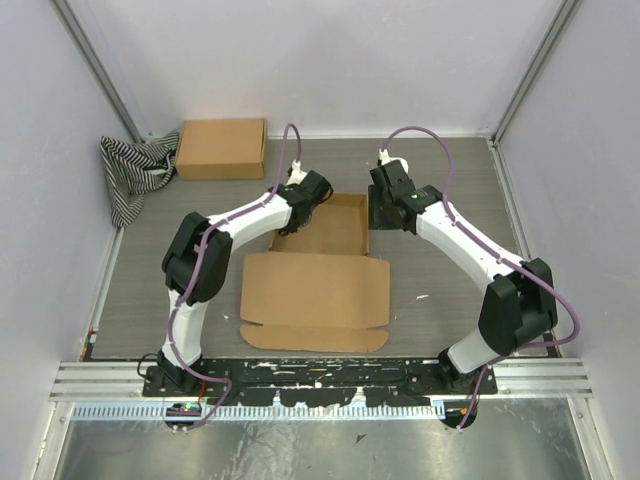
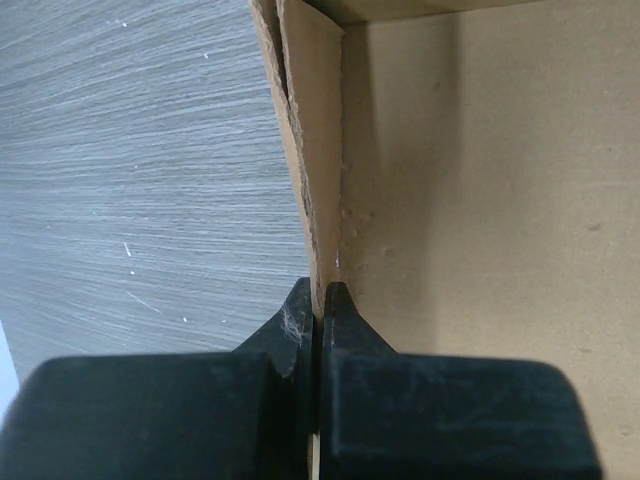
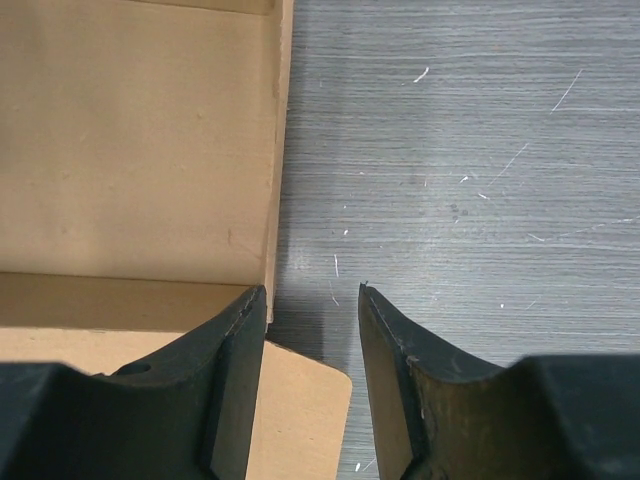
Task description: Fold the paper box
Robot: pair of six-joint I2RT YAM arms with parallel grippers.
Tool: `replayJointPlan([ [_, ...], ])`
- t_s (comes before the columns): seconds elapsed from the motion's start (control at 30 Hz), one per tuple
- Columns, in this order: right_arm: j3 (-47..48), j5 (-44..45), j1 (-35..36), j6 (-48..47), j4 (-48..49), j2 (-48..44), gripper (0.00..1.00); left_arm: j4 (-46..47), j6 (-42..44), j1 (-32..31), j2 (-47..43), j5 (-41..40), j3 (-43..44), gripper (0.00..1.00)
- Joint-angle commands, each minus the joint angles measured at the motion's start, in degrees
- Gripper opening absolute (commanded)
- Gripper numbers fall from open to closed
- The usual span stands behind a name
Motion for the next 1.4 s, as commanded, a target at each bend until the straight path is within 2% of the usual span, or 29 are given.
replayJointPlan([
  [0.0, -0.6, -0.6, -0.2, -0.2, 2.6, -2.2, 0.47, -2.9, 1.8, 0.0, 0.5, -6.2, -0.7, 0.0],
  [0.03, -0.8, -0.6, -0.2, -0.2, 2.7, -2.4, 0.47, -2.8, 1.6, 0.0, 0.9, -5.6, -0.6, 0.02],
  [0.27, -1.2, -0.6, -0.2, -0.3, 2.4, -2.9, 0.47, -3.5, -0.2, 0.1, 3.2, -3.2, 1.1, 0.33],
  [0.3, -1.2, -0.6, -0.2, -0.3, 2.5, -2.9, 0.47, -3.4, -0.3, 0.2, 3.3, -3.0, 1.2, 0.34],
  [0.33, -1.3, -0.6, -0.2, -0.2, 2.4, -2.9, 0.47, -3.3, -0.4, 0.2, 3.3, -2.7, 1.2, 0.32],
  [0.4, -1.3, -0.6, -0.2, -0.2, 2.3, -3.0, 0.47, -3.0, -0.4, 0.4, 3.1, -2.3, 1.0, 0.1],
  [0.43, -1.3, -0.6, -0.2, -0.2, 2.4, -3.0, 0.47, -2.6, -0.2, 0.4, 2.9, -2.1, 0.7, 0.02],
  [0.47, -1.3, -0.6, -0.2, -0.2, 2.3, -3.1, 0.47, -2.2, -0.2, 0.5, 2.5, -1.9, 0.3, 0.0],
  [0.5, -1.2, -0.6, -0.2, -0.2, 2.3, -3.1, 0.47, -1.8, -0.1, 0.4, 2.0, -1.5, -0.2, 0.03],
  [0.53, -1.0, -2.4, -0.2, -0.2, 2.1, -3.0, 0.47, -1.5, -0.1, 0.5, 1.3, -1.1, -0.6, 0.14],
  [0.57, -0.8, -2.7, -0.2, -0.3, 2.1, -3.0, 0.47, -1.4, -0.2, 0.4, 0.6, -0.9, -1.2, 0.3],
  [0.6, -0.4, -2.8, -0.2, -0.4, 2.0, -2.9, 0.47, -1.2, -0.4, 0.5, -0.5, -0.8, -1.8, 0.39],
  [0.73, 2.7, -3.3, -0.3, -1.7, 1.1, -1.7, 0.47, -1.4, -1.1, 0.7, -5.2, 0.3, -3.6, 0.65],
  [0.8, 5.0, -4.0, -0.3, -2.8, 0.6, -0.6, 0.47, -2.6, -0.9, 0.8, -7.4, 1.0, -3.3, 0.7],
  [0.97, 11.9, -8.3, -0.3, -7.4, 0.8, 3.0, 0.5, -4.7, -2.3, 1.0, -13.7, 1.2, -4.6, 0.72],
  [1.07, 17.6, -12.4, -0.3, -12.3, 1.4, 8.8, 0.54, -4.6, -3.6, 1.1, -19.7, 2.4, -7.7, 0.72],
  [1.23, 27.2, -22.5, -0.3, -19.7, 4.1, 20.4, 0.63, -0.1, -3.3, 1.1, -33.7, 8.2, -17.5, 0.72],
  [1.27, 29.3, -23.7, -0.2, -20.8, 4.4, 23.4, 0.68, 0.7, -3.4, 1.1, -36.8, 9.0, -19.9, 0.72],
  [1.37, 34.5, -24.9, 0.6, -24.8, 4.8, 29.1, 0.73, 1.9, -3.9, 1.2, -46.0, 10.9, -26.1, 0.71],
])
